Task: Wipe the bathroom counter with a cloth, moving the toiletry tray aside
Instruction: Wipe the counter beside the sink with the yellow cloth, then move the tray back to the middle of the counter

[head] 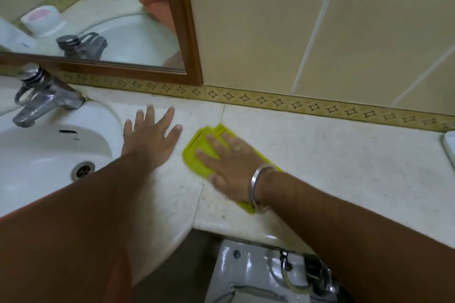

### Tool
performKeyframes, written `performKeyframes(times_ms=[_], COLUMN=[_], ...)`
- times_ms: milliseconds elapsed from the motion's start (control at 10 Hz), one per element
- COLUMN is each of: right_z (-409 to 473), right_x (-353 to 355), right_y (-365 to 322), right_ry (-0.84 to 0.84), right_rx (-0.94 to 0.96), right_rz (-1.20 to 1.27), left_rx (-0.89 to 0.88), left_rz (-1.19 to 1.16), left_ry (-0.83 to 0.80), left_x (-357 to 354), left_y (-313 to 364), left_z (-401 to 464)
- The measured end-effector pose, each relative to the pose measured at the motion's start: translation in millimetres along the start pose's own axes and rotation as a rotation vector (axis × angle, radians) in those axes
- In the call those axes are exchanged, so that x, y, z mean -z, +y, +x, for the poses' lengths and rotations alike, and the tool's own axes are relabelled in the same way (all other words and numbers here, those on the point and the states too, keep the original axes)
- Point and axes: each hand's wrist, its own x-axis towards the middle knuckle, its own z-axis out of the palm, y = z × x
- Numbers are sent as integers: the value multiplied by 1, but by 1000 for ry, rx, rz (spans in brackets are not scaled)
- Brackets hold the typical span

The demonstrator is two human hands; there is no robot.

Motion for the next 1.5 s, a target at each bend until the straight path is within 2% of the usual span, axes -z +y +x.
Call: performKeyframes(times_ms=[100,200,300,400,500,600,700,800,900,1000,1100,1200,1300,1400,1500], right_z=[-22,-49,-99,-181,-267,-339,-402,-439,-448,-449,-448,-445,-446,-455,-466], right_x=[7,22,31,36,38,26,0,-35,-66,-89,-102,-108,-109,-100,-81], right_y=[-4,8,26,57,86,112,129,141,148,154,160,164,162,158,158], right_ry=[-29,54,108,67,126,143,86,90,179,299,357,303,337,434,444], right_rx=[100,-26,-170,-463,-849,-1178,-1437,-1598,-1684,-1721,-1737,-1763,-1764,-1749,-1650], right_rz=[143,301,343,343,494,713,921,1022,1196,1267,1237,1165,1118,1038,880], left_rx=[11,13,37,37,-135,-401,-570,-688,-721,-576,-458,-441,-444,-381,-254], left_rz=[-8,-11,43,185,233,208,137,36,-60,-205,-286,-194,-137,-219,-541], left_ry=[-12,-61,-200,-313,-253,-188,-141,-135,-163,-261,-317,-393,-390,-485,-525], left_x=[-1,4,20,57,92,110,117,115,99,85,78,80,79,84,87], left_y=[-2,1,2,21,84,189,319,432,511,556,579,588,587,570,524], left_z=[1,1,2,8,15,5,-25,-55,-69,-71,-69,-75,-78,-77,-84])
